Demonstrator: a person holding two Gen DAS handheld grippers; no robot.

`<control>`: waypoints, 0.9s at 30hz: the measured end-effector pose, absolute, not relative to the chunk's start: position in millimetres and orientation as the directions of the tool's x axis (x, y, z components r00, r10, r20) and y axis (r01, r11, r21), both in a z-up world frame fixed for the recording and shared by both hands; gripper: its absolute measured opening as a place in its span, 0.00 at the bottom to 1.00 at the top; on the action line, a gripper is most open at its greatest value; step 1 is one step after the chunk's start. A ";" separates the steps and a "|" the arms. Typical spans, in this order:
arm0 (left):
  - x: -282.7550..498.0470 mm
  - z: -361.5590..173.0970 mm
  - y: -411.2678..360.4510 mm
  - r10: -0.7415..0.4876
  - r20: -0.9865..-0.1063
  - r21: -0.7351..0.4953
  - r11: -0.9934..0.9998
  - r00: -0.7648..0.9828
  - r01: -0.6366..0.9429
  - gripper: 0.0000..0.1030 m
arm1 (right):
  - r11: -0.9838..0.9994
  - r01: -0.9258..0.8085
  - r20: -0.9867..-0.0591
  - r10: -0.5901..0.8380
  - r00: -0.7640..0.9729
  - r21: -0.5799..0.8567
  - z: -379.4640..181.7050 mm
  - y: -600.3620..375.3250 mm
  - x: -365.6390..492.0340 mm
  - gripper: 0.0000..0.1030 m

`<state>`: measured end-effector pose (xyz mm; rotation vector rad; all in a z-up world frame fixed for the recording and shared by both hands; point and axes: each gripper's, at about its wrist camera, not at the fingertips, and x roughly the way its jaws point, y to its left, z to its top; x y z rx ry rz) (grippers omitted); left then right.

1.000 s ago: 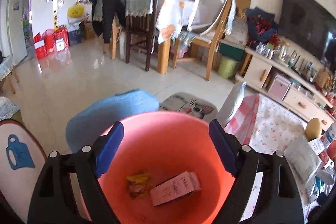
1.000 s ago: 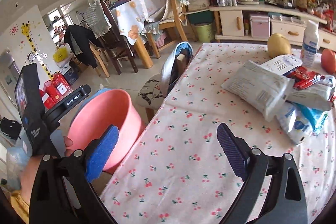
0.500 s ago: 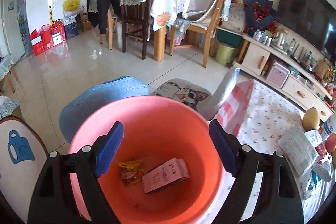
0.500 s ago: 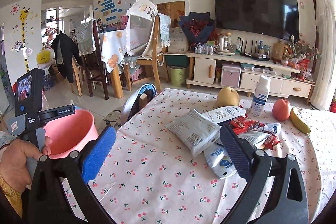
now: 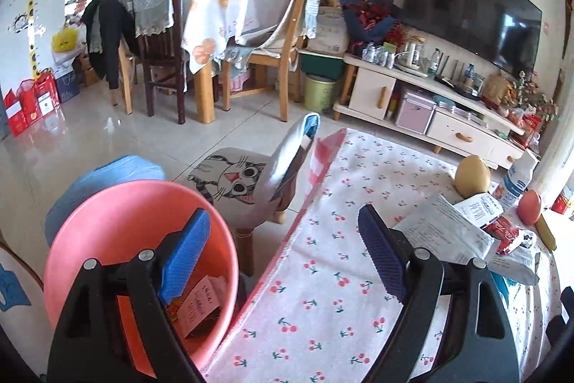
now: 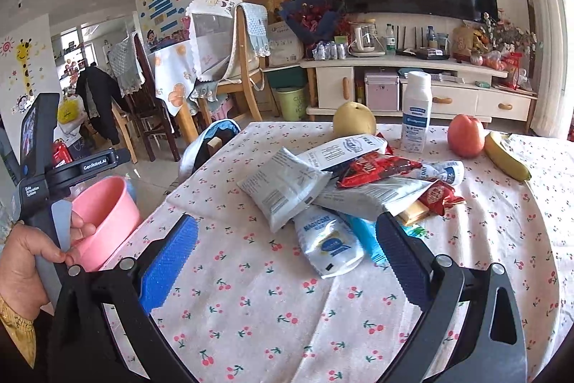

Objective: Collect trash
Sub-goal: 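Move both open tools back over the table, then grasp the white yogurt bottle with the right tool while the left tool grasps the white packet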

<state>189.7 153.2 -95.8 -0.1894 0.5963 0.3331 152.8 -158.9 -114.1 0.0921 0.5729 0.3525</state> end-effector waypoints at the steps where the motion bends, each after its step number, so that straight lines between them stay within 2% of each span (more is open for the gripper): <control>1: 191.8 -95.6 146.2 0.239 -0.572 -0.079 0.936 0.784 -0.342 0.83 | 0.938 -0.292 -0.516 0.346 0.783 0.187 -114.2 -165.4 155.9 0.95; 8: 214.8 -102.2 109.4 0.051 -0.600 -0.179 0.964 0.799 -0.195 0.83 | 0.948 -0.204 -0.522 0.307 0.796 0.246 -110.4 -214.3 183.4 0.95; 14: 241.5 -128.8 88.8 -0.162 -0.667 -0.371 0.918 0.728 -0.136 0.83 | 0.955 -0.088 -0.544 0.236 0.805 0.284 -116.7 -266.3 224.2 0.95; 19: 265.0 -159.3 78.1 -0.312 -0.701 -0.527 0.833 0.642 -0.170 0.83 | 0.949 -0.008 -0.595 0.204 0.777 0.314 -138.6 -306.7 269.4 0.95; 27: 293.5 -177.2 45.7 -0.332 -0.734 -0.525 0.831 0.592 -0.185 0.83 | 0.865 0.036 -0.610 0.322 0.724 0.500 -169.4 -338.8 323.3 0.94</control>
